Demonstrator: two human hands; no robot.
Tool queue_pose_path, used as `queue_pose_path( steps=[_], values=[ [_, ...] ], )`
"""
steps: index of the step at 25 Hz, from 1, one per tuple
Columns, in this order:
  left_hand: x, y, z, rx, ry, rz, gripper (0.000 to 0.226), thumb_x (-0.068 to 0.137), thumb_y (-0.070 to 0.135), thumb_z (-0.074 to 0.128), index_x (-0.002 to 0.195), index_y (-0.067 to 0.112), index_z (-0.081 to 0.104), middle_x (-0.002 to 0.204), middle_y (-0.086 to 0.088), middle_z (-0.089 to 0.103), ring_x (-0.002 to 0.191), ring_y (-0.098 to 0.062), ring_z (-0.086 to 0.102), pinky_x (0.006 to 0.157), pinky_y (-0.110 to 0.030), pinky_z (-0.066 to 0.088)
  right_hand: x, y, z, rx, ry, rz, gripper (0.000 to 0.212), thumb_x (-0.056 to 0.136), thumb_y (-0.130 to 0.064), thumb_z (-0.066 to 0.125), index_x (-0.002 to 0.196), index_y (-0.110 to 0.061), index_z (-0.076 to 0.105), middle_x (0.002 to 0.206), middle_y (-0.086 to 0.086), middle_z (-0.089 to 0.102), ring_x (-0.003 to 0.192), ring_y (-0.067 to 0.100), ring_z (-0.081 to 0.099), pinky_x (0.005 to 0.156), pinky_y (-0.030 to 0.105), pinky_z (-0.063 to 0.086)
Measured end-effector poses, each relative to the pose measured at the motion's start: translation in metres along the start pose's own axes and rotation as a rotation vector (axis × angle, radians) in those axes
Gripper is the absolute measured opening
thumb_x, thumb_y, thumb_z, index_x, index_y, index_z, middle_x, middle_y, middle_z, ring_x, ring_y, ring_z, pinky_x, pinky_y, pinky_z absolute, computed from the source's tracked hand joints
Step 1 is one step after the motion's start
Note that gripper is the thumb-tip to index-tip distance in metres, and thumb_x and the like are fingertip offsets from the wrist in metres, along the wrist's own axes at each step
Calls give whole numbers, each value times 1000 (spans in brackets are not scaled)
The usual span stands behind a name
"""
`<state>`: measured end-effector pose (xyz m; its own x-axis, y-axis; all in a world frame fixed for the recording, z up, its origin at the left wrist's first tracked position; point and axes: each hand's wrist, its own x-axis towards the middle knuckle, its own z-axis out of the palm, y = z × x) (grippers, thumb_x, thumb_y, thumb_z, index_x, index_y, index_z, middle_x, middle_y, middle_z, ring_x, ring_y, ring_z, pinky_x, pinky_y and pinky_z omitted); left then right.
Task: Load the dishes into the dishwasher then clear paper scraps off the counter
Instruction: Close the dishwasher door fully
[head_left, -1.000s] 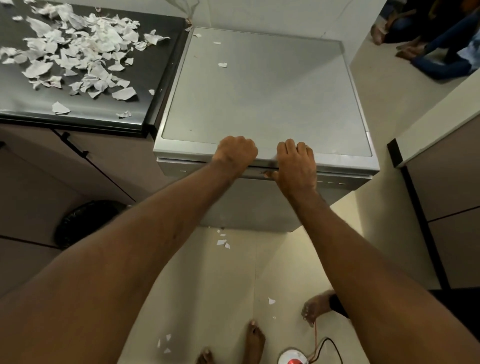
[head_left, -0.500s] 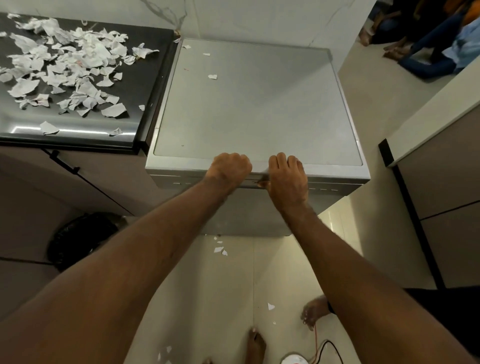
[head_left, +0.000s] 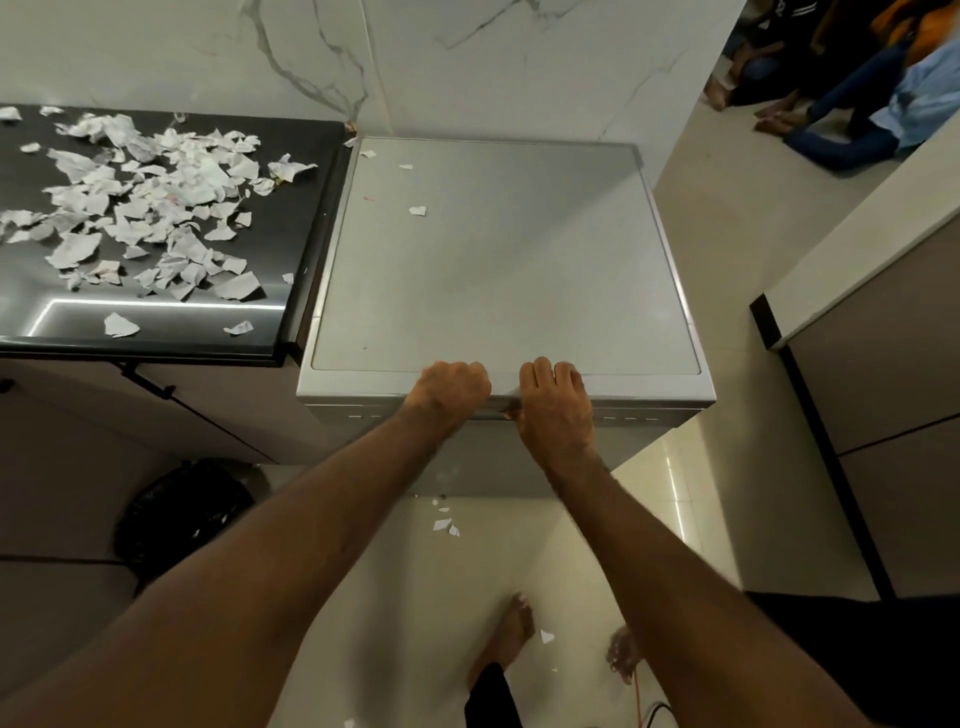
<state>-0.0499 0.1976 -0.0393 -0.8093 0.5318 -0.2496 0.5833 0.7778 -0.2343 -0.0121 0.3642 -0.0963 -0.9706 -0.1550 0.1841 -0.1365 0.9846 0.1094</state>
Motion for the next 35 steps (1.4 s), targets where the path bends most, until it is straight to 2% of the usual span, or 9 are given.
queue_pose_path(
  steps=[2,4,8,11,14,16,25,30,35],
  values=[
    [-3,-2,-5,-22,-45,-24,15,101,2,56,115,3,61,110,-9,64,101,-26,71,83,-38,59,1,-1,-5,15,-36,-13,58,82,-50,84,113,-6,63,104,12,61,95,32,58,91,44,50],
    [-6,-4,-9,-83,-73,-85,16,102,10,57,117,7,59,113,-8,66,104,-26,70,84,-38,58,0,1,-11,32,-44,-29,56,87,-56,76,111,-7,64,103,13,61,95,32,57,91,45,50],
    [-12,-15,-25,-224,-153,-195,47,98,48,60,128,12,56,124,-8,66,114,-28,65,91,-41,53,11,11,-25,117,-25,-53,62,99,-67,48,99,-8,66,96,14,65,88,34,60,87,47,48],
    [-8,-31,-40,-280,-137,-275,56,96,54,59,136,16,52,134,-7,61,120,-28,61,94,-43,51,41,26,-39,149,-19,-55,68,103,-68,35,108,-9,69,110,14,69,100,33,63,98,47,47],
    [6,-60,-64,-326,-44,-334,69,95,51,65,149,15,42,156,-8,43,131,-29,55,100,-45,51,82,33,-58,174,43,-62,69,104,-66,37,128,-7,65,136,16,63,125,33,59,113,49,43],
    [19,-86,-84,-334,25,-357,72,96,49,65,153,15,39,165,-8,29,137,-31,51,103,-47,50,113,29,-72,196,54,-66,69,105,-65,38,135,-7,61,144,17,59,132,34,55,116,50,41],
    [85,-208,-135,-320,237,-353,72,95,46,68,151,11,40,170,-10,12,136,-35,51,98,-49,55,238,8,-108,219,124,-63,65,103,-61,48,138,-7,57,145,16,58,132,34,54,116,49,39],
    [124,-280,-154,-325,286,-309,71,95,44,69,151,8,41,170,-12,9,137,-38,50,101,-51,54,309,-1,-123,221,113,-25,68,104,-62,44,144,-8,54,150,16,53,139,34,49,120,49,34],
    [156,-326,-157,-328,277,-302,72,94,42,71,151,10,41,171,-10,4,130,-37,56,97,-48,56,341,-12,-126,208,111,16,67,104,-62,44,143,-8,54,150,16,54,138,34,51,119,48,36]
  ],
)
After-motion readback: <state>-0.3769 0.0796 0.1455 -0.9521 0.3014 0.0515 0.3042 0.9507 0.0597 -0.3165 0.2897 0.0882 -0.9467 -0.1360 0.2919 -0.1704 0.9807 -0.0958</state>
